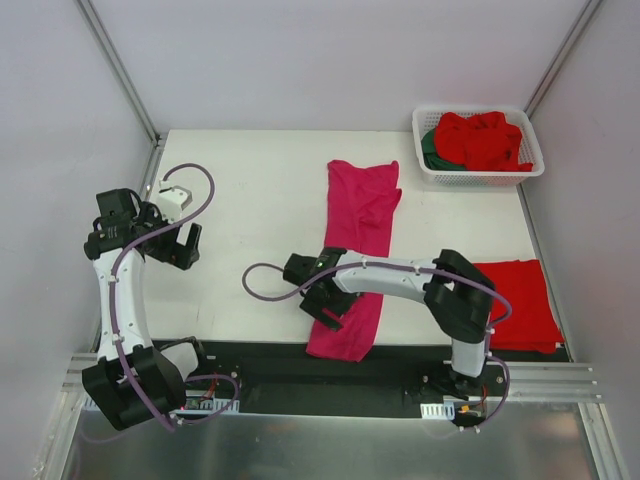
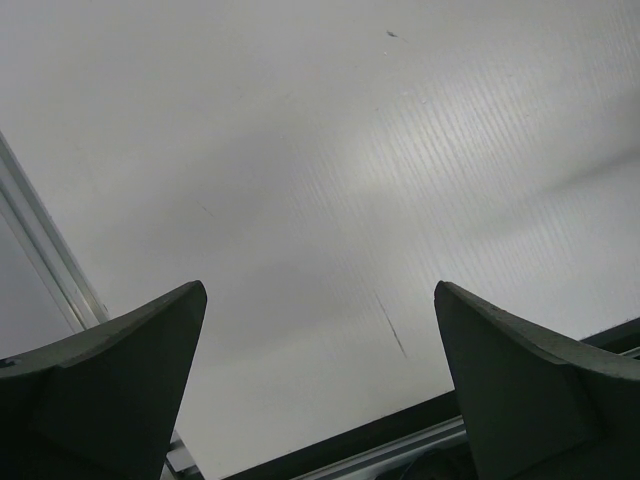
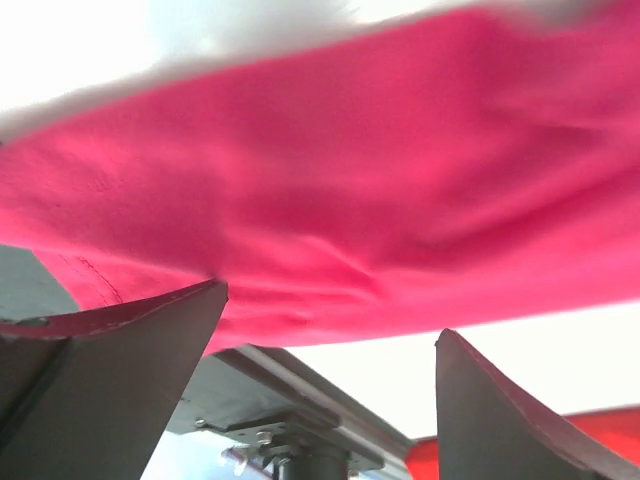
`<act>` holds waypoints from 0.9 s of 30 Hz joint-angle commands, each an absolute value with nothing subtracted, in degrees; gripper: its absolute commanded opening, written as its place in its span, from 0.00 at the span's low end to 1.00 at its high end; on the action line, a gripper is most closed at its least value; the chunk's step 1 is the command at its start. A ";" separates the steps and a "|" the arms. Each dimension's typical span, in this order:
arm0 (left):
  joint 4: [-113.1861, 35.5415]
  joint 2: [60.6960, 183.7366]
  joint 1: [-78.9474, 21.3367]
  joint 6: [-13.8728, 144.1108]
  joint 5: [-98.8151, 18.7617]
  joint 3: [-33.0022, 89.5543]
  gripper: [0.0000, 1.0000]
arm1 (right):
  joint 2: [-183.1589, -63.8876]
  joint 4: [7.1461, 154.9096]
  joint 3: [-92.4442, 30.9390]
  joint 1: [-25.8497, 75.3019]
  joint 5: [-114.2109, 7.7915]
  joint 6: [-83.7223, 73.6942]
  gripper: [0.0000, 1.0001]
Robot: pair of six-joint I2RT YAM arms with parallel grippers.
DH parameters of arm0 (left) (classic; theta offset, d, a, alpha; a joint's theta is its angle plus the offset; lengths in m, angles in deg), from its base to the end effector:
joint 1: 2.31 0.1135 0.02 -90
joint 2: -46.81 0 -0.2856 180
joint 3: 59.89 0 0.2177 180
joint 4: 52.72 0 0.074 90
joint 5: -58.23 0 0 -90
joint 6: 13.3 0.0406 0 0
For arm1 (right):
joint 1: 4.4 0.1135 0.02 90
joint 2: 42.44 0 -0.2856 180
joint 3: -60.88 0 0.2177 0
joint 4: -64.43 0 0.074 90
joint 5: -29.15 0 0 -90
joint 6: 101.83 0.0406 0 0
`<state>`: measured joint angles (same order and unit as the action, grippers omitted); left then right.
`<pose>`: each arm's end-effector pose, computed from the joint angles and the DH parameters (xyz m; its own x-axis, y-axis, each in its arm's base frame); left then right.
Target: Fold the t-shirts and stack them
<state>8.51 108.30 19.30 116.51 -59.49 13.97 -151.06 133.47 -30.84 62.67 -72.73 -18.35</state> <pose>0.1638 0.0446 0.3283 -0.5644 0.3860 -0.7297 0.4164 0.8964 0.1521 0.1353 0.2984 0.2074 -0.2844 -0.9575 -0.0470 -0.9339 0.2878 -0.2121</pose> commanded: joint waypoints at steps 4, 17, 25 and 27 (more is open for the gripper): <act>8.02 107.46 19.58 116.60 -62.88 15.17 0.99 | -143.17 131.94 -38.70 56.78 -87.21 -15.69 0.92; 8.63 106.49 19.67 116.16 -64.20 12.36 0.99 | -160.91 124.64 -54.16 33.22 -68.86 -7.88 0.89; 9.42 106.66 19.58 116.60 -64.90 11.83 0.99 | -168.29 123.59 -61.82 31.02 -67.71 -5.68 0.89; 9.42 106.84 19.67 116.78 -64.90 11.48 0.99 | -169.44 122.36 -61.73 30.32 -67.00 -5.50 0.89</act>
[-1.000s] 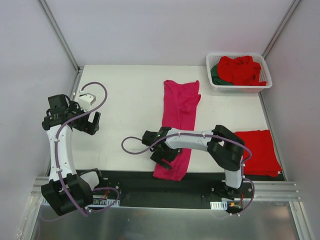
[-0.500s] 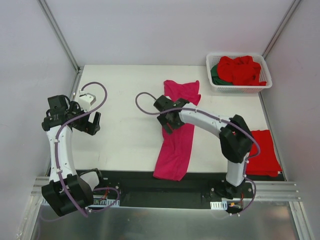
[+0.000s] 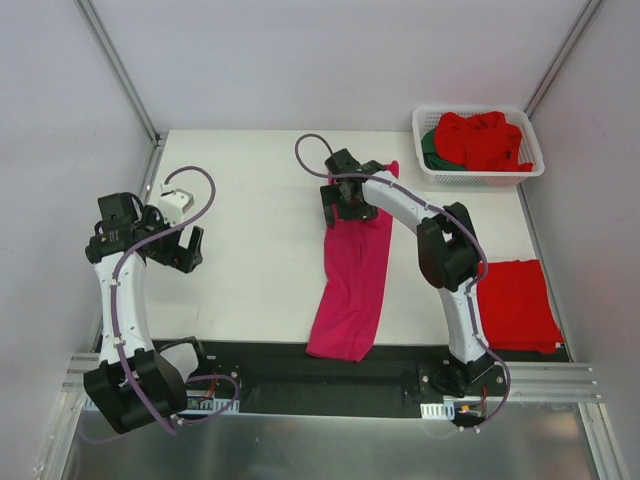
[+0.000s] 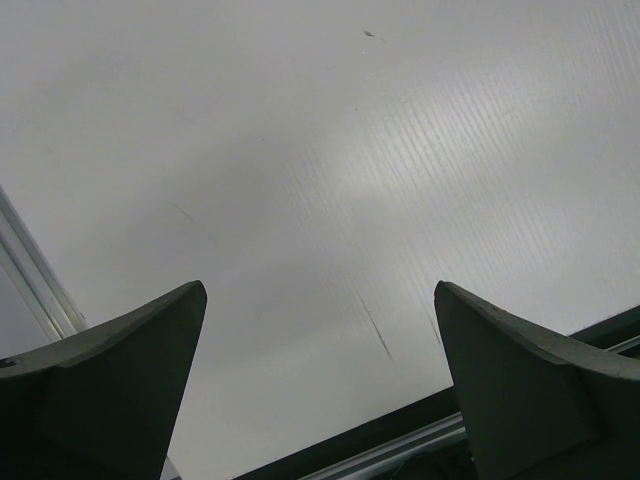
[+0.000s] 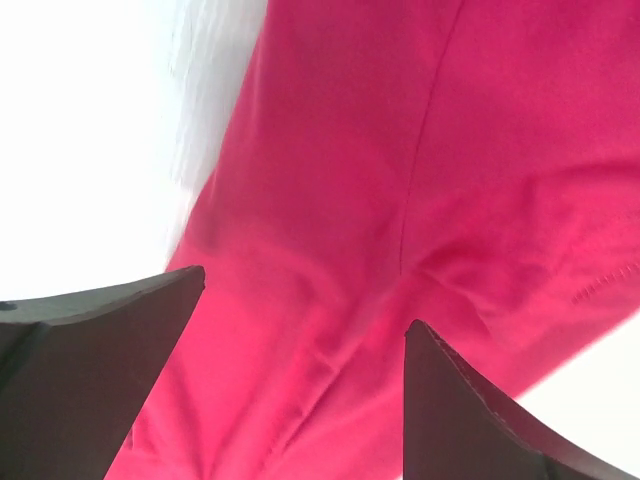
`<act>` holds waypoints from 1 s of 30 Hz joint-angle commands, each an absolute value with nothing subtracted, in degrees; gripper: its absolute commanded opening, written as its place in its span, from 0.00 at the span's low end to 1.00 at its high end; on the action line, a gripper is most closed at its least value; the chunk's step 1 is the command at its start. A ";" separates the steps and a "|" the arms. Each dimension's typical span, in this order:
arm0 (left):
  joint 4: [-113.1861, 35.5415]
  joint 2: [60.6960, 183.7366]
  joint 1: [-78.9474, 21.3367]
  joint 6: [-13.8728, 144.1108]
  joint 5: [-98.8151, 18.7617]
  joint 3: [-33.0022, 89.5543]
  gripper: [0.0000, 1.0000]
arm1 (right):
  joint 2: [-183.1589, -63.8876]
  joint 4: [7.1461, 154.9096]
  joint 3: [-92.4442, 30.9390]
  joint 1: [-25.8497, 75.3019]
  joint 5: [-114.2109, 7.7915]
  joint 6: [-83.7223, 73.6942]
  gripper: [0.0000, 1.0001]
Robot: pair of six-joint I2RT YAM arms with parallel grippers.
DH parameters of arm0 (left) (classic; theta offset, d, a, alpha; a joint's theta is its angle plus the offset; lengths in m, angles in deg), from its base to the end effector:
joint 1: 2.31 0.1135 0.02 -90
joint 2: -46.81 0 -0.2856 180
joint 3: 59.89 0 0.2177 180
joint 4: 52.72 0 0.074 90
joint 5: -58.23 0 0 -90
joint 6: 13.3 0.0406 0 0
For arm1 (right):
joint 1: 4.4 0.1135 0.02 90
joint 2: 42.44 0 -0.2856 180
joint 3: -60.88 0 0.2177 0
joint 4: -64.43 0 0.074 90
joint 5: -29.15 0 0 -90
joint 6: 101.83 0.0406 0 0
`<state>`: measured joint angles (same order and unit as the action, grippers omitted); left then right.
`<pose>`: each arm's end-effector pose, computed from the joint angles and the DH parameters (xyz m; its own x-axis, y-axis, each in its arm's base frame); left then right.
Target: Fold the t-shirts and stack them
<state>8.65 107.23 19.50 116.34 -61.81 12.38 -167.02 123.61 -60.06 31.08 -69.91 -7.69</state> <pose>0.1588 0.0417 0.3236 -0.5565 0.3721 -0.7428 0.4352 0.8922 0.1209 0.3714 0.2568 0.2333 -0.7597 -0.4539 -0.4657 -0.4610 0.8810 -0.1067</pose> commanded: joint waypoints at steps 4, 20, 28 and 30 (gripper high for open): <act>9.60 106.75 19.67 116.60 -64.72 11.39 0.99 | -171.29 124.72 -61.90 30.05 -71.73 -4.62 0.88; 9.69 107.28 19.67 115.90 -65.16 11.39 0.99 | -156.61 121.92 -52.15 28.04 -73.59 -4.18 0.89; 9.69 107.10 19.58 115.72 -65.43 11.04 0.99 | -163.36 121.30 -51.89 25.83 -71.40 -4.27 0.89; 9.69 106.93 19.58 115.81 -65.25 11.04 0.99 | -165.13 120.87 -52.06 25.66 -69.13 -3.92 0.89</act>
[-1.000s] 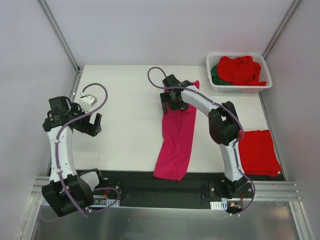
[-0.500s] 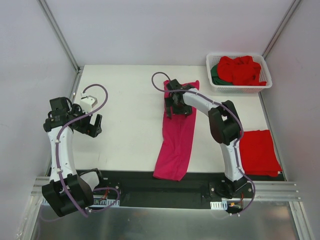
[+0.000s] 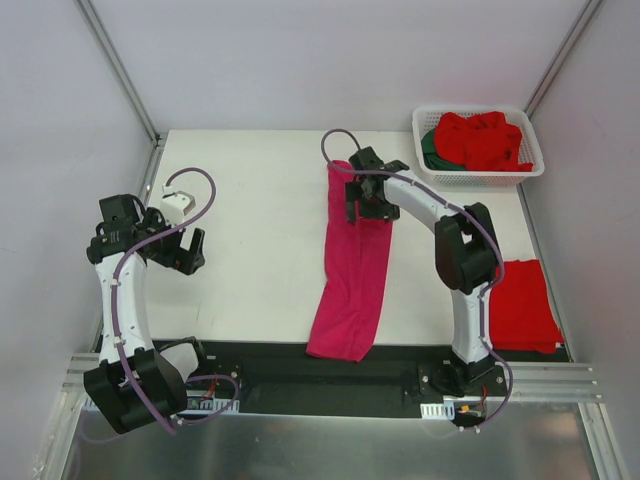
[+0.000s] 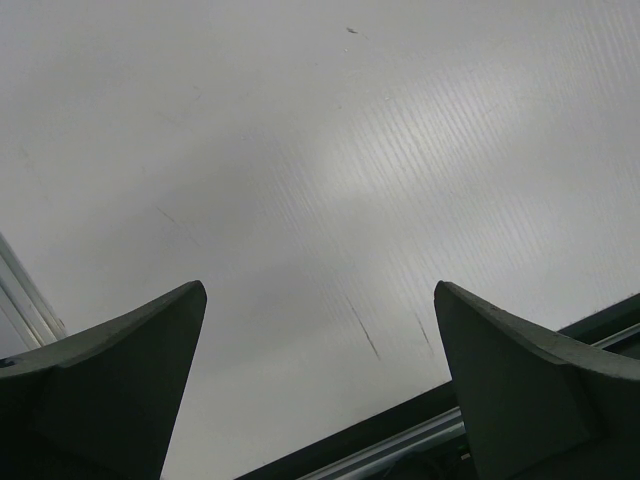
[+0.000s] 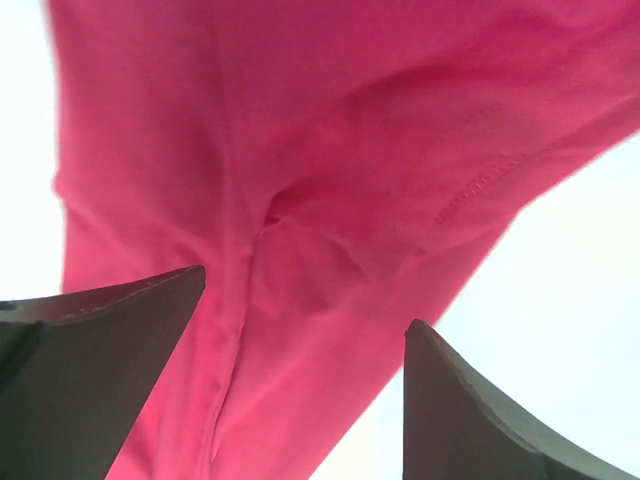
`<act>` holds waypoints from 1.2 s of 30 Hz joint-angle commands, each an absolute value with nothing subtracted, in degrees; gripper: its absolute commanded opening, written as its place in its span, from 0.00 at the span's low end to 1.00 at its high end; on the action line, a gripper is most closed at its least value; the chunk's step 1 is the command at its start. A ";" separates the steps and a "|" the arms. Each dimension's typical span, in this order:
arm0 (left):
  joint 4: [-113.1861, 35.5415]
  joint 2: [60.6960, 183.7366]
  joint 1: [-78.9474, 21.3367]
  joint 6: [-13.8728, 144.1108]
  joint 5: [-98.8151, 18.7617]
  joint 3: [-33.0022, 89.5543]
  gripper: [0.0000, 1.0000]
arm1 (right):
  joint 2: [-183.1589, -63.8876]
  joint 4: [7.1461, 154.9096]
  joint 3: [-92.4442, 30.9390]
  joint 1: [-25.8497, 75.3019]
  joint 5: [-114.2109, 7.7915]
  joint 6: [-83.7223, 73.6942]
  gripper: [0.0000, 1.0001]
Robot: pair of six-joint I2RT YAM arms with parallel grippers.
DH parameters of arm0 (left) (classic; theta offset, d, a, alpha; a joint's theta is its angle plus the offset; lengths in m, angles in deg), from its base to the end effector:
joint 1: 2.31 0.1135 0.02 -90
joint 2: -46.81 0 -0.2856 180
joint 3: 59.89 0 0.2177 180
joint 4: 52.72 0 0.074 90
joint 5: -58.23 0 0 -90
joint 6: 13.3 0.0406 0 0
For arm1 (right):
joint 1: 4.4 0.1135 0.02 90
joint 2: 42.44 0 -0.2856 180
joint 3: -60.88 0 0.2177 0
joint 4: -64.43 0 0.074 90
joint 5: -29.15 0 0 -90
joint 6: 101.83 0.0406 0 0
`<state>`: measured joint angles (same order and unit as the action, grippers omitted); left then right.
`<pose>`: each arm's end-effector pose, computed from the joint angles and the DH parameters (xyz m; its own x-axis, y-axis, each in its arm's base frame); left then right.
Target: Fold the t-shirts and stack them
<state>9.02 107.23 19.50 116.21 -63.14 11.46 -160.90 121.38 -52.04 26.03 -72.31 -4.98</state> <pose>0.1577 0.0404 0.3189 -0.5627 0.3599 -0.7442 0.4487 0.8891 0.0907 0.3708 0.2085 0.2426 -0.8091 -0.3397 -0.4796 -0.3231 0.9388 -0.1199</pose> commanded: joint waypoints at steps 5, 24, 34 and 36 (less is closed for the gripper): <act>9.95 106.75 19.58 115.90 -64.90 11.13 0.99 | -169.70 120.07 -53.73 26.10 -66.39 -4.09 0.88; 11.00 105.79 19.58 115.02 -65.95 10.43 0.99 | -186.41 128.95 -89.15 28.47 -60.06 -10.51 0.91; 11.36 105.61 19.58 114.93 -66.13 10.25 0.99 | -172.01 130.72 -75.72 31.54 -69.71 -11.48 0.91; 11.36 105.70 19.67 115.02 -66.31 10.33 0.99 | -167.08 127.90 -73.86 32.42 -73.67 -13.30 0.91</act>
